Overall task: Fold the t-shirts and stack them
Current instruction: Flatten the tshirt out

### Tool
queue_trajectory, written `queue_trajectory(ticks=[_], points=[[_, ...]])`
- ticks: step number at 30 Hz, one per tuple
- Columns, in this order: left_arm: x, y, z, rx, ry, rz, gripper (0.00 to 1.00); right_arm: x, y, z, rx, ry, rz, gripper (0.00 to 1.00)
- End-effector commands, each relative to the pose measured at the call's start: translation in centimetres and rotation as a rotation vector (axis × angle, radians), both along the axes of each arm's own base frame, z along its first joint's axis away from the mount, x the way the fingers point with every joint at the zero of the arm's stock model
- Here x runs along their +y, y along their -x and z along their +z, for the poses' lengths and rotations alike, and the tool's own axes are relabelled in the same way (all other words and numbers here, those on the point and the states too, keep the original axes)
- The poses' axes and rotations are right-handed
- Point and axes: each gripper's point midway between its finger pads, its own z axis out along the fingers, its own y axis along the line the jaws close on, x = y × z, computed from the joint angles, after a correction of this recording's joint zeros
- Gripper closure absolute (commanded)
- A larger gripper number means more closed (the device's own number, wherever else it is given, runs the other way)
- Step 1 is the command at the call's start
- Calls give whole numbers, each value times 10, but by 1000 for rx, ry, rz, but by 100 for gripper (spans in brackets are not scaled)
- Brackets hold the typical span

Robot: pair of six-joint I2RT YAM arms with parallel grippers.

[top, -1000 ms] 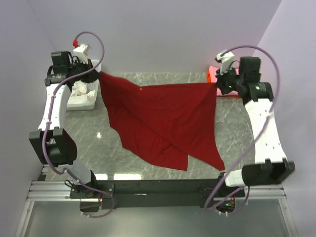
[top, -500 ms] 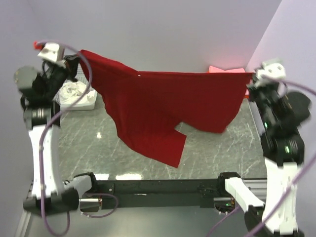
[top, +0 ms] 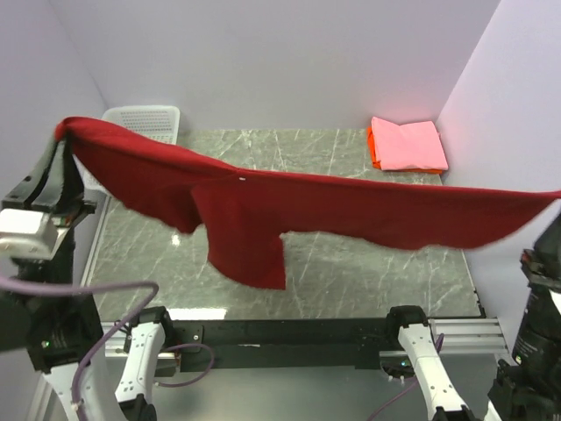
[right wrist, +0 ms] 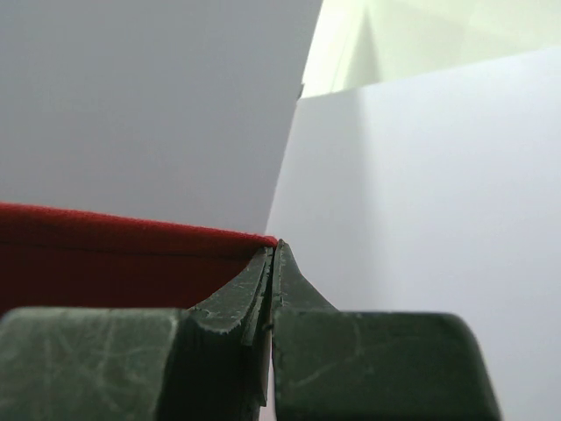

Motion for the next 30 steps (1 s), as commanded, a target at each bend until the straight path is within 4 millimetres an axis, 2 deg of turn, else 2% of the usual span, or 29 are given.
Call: queue_trajectory(ticks=[1, 2, 3, 4, 6, 7, 9, 10, 12, 13, 15, 16, 17, 18, 19, 21, 22, 23, 24, 25, 26, 27, 28, 29, 30], points=[[21, 6, 19, -30, 52, 112, 100, -18, 18, 25, -92, -21, -111, 100], [19, 12, 28, -44, 36, 113, 100, -20, 12, 31, -86, -9, -129, 100], [20, 7, 28, -28, 19, 131, 100, -20, 6, 33, -77, -1, -138, 100], [24, -12, 23, 21, 18, 138, 100, -20, -9, 35, -51, 8, -144, 100], [26, -29, 19, 73, -10, 146, 100, -19, -33, 32, 1, 43, -160, 100], [30, -56, 3, 165, -14, 142, 100, -18, -56, 28, 48, 54, -158, 100], [26, -81, -16, 239, -66, 115, 100, -10, -94, 5, 152, 85, -123, 100], [27, -106, -39, 317, -79, 94, 99, -6, -125, -21, 241, 102, -102, 100], [20, -133, -72, 420, -122, 36, 100, 2, -156, -54, 338, 127, -57, 100], [20, -150, -102, 495, -124, 13, 99, 7, -182, -90, 430, 134, -31, 100], [21, -173, -141, 593, -124, -16, 99, 12, -207, -129, 515, 147, -4, 100], [24, -187, -173, 667, -112, -26, 99, 14, -221, -149, 561, 148, 10, 100], [24, -196, -191, 707, -112, -32, 99, 16, -239, -186, 636, 159, 25, 100], [25, -209, -212, 756, -111, -40, 99, 21, -249, -205, 672, 169, 47, 100], [25, -219, -240, 810, -105, -46, 99, 25, -266, -246, 758, 175, 77, 100], [20, -241, -270, 852, -124, -66, 99, 32, -284, -275, 800, 193, 113, 100], [17, -249, -296, 901, -125, -71, 99, 35, -300, -310, 873, 191, 137, 100], [12, -258, -310, 924, -142, -69, 99, 37, -312, -318, 873, 190, 144, 100], [10, -274, -339, 991, -145, -71, 99, 38, -320, -335, 915, 194, 153, 100], [9, -284, -352, 1005, -149, -62, 99, 36, -340, -358, 967, 179, 145, 100], [7, -294, -365, 1029, -146, -58, 99, 35, -354, -362, 967, 162, 140, 100], [7, -310, -399, 1106, -142, -62, 99, 34, -364, -374, 1002, 160, 134, 100], [5, -323, -400, 1109, -138, -59, 99, 34, -386, -394, 1060, 156, 136, 100], [8, -335, -410, 1135, -128, -42, 99, 32, -397, -404, 1085, 155, 128, 100], [12, -351, -444, 1213, -107, -35, 99, 32, -406, -413, 1109, 162, 125, 100]])
